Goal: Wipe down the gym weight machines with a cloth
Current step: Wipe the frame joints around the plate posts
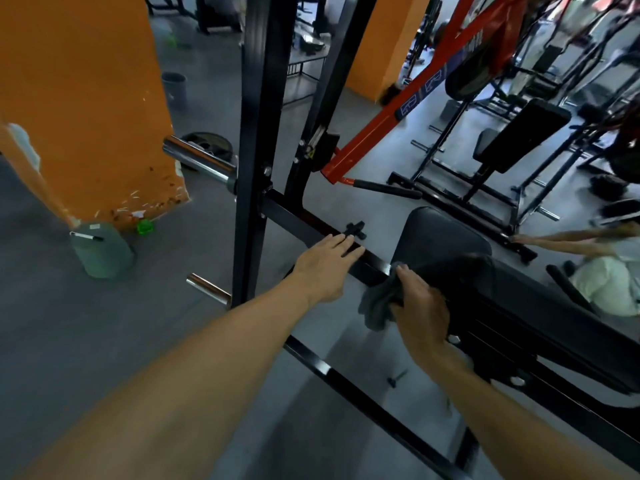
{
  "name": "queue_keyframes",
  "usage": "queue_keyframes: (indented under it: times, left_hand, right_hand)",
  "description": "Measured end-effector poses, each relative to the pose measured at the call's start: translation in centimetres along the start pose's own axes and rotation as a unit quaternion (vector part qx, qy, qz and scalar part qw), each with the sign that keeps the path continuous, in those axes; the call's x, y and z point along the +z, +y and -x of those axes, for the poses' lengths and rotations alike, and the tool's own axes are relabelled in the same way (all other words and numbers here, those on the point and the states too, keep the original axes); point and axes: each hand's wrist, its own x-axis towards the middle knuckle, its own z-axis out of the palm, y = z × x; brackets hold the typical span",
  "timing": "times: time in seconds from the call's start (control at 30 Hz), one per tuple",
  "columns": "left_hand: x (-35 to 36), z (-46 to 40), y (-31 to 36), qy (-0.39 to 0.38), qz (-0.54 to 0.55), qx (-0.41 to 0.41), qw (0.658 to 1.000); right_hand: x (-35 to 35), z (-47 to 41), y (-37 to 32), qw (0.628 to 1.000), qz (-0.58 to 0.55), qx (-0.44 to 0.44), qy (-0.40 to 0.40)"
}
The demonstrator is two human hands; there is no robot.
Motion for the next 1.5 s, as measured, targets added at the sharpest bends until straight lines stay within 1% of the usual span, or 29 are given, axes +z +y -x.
queue_keyframes:
  times: [0.1,0.17,0.23,0.27,0.33,0.37,0.4,0.43,0.47,0.5,0.57,0.6,0.67,0.7,0.73,0.8,0.83,0.87,0.93,1.0,1.13,1.2,1.27,1.3,1.33,1.4,1.43,1.5]
  left_hand:
    - [-1.0,0.3,-0.3,-0.005,0.023,-0.002,1.000]
    - [-2.4,0.3,-0.6,-0.023,0.095,-0.029,0.995]
    - [-3.4,0.2,-1.1,-0.036,0.148,-0.045,0.987]
    - [-3.4,0.4,-1.4,-0.024,0.152,-0.039,0.987]
    - [-2.5,0.9,-1.7,0.032,0.116,-0.009,0.993]
    - [-1.6,0.9,-1.6,0.066,0.069,0.032,0.995]
    - [-0.7,0.7,-1.3,0.083,0.004,0.087,0.993]
    - [0.1,0.2,-0.7,0.077,-0.060,0.137,0.986]
    - [0.9,-0.4,0.0,0.057,-0.112,0.162,0.979]
    - [1.6,-1.0,0.9,0.036,-0.152,0.158,0.975]
    - [2.9,-2.5,3.2,0.036,-0.185,0.097,0.977]
    - [3.5,-3.0,3.5,0.045,-0.182,0.062,0.980]
    - [4.0,-3.4,3.4,0.096,-0.137,0.051,0.985]
    - [3.8,-3.6,2.5,0.103,-0.123,0.057,0.985]
    - [3.1,-3.7,0.5,0.106,-0.133,0.062,0.984]
    - [2.0,-3.5,-5.0,0.139,-0.161,0.048,0.976]
    - [1.6,-3.3,-8.4,0.148,-0.174,0.033,0.973]
    - [1.1,-3.1,-11.3,0.145,-0.185,0.021,0.972]
    - [0.2,-3.0,-14.9,0.111,-0.196,0.012,0.974]
    - [-0.2,-3.3,-15.6,0.100,-0.178,0.013,0.979]
    - [1.0,-3.3,-13.5,0.096,-0.095,-0.027,0.990]
    - [1.1,-3.2,-10.9,0.107,-0.022,-0.047,0.993]
    - [0.9,-3.3,-7.2,0.099,0.055,-0.074,0.991]
    - [1.1,-3.3,-5.3,0.102,0.080,-0.075,0.989]
    - [1.4,-3.3,-3.5,0.111,0.098,-0.065,0.987]
    - [2.4,-3.2,-1.9,0.125,0.118,-0.034,0.985]
    - [2.7,-2.9,-2.2,0.121,0.116,-0.015,0.986]
    - [2.5,-2.6,-4.4,0.114,0.072,0.051,0.990]
  right_hand:
    - [1.8,-1.9,-3.1,0.999,-0.002,-0.018,0.033]
    - [2.2,-3.3,-5.3,0.999,-0.017,-0.029,0.033]
    - [2.3,-4.7,-6.3,0.998,-0.036,-0.044,0.014]
    - [2.1,-5.2,-6.4,0.997,-0.057,-0.048,-0.015]
    - [1.5,-5.9,-5.2,0.986,-0.132,-0.042,-0.088]
    - [1.1,-5.9,-4.1,0.981,-0.158,-0.036,-0.108]
    - [0.8,-5.5,-2.8,0.981,-0.157,-0.032,-0.110]
    - [0.8,-5.0,-1.6,0.987,-0.124,-0.034,-0.098]
    - [1.1,-4.4,-0.9,0.994,-0.065,-0.042,-0.082]
    - [1.6,-4.0,-0.7,0.996,-0.004,-0.050,-0.069]
    - [2.4,-3.7,-0.7,0.993,0.083,-0.048,-0.067]
    - [2.9,-4.0,-1.3,0.993,0.091,-0.028,-0.074]
    - [2.9,-4.8,-2.2,0.990,0.123,0.017,-0.061]
    - [2.7,-5.1,-2.4,0.988,0.139,0.023,-0.062]
    - [2.8,-5.8,-2.6,0.987,0.142,0.004,-0.074]
    - [2.7,-7.1,-3.0,0.982,0.141,-0.039,-0.122]
    - [2.7,-7.6,-3.4,0.979,0.137,-0.044,-0.147]
    - [2.7,-7.8,-3.8,0.977,0.133,-0.040,-0.163]
    - [2.9,-7.9,-4.0,0.978,0.131,-0.034,-0.161]
    - [3.0,-7.7,-3.9,0.981,0.129,-0.032,-0.139]
    - [2.9,-7.8,-4.1,0.983,0.127,-0.036,-0.127]
    - [3.0,-8.3,-4.5,0.983,0.114,-0.034,-0.142]
    - [3.1,-9.4,-5.3,0.982,0.091,-0.035,-0.159]
    - [3.3,-9.9,-5.8,0.982,0.072,-0.035,-0.171]
    - [3.4,-10.4,-6.3,0.982,0.051,-0.033,-0.181]
    - [3.5,-11.0,-7.0,0.981,0.028,-0.022,-0.193]
    - [3.5,-11.1,-7.2,0.980,0.025,-0.020,-0.195]
    - [3.5,-11.0,-7.2,0.982,0.024,-0.019,-0.188]
